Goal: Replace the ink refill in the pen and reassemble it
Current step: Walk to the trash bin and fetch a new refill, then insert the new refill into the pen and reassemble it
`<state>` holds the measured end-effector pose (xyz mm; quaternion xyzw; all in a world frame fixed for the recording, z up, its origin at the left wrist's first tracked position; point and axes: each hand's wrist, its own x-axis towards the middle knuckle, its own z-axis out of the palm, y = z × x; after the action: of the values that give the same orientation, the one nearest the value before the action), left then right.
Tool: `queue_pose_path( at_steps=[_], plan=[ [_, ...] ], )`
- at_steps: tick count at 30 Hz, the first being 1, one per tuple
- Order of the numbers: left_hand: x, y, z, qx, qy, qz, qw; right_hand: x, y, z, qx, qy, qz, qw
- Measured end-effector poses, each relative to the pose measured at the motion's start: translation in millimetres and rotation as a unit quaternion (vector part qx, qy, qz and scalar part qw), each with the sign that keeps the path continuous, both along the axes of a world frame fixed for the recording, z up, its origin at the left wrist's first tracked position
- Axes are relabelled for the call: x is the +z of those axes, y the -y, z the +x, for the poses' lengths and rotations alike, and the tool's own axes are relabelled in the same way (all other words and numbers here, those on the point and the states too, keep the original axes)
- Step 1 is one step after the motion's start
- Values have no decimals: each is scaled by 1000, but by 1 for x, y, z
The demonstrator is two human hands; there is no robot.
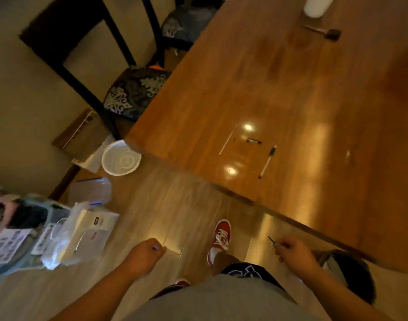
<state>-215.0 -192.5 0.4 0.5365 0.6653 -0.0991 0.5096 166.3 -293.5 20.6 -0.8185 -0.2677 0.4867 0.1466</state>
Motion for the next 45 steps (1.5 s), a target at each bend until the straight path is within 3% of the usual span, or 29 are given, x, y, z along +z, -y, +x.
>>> queue_pose_path(
  at_steps=[9, 19, 23, 28, 37, 45],
  plan=[
    [74, -118, 160, -124, 90, 147, 977, 48, -110, 26, 126, -66, 85, 986],
    [76, -214, 285, -294, 66, 190, 934, 51, -208, 70, -30, -78, 166, 983],
    [59, -215, 331, -399, 49, 196, 895, 48, -222, 90, -142, -69, 155, 975],
    [40, -209, 371, -521, -33, 206, 828, 49, -222, 108, -262, -57, 152, 951],
    [27, -220, 377, -585, -54, 168, 792, 47, -211, 118, -317, -27, 139, 938],
    [31, -224, 380, -559, -34, 142, 816, 46, -204, 135, -301, -11, 157, 940]
  ],
)
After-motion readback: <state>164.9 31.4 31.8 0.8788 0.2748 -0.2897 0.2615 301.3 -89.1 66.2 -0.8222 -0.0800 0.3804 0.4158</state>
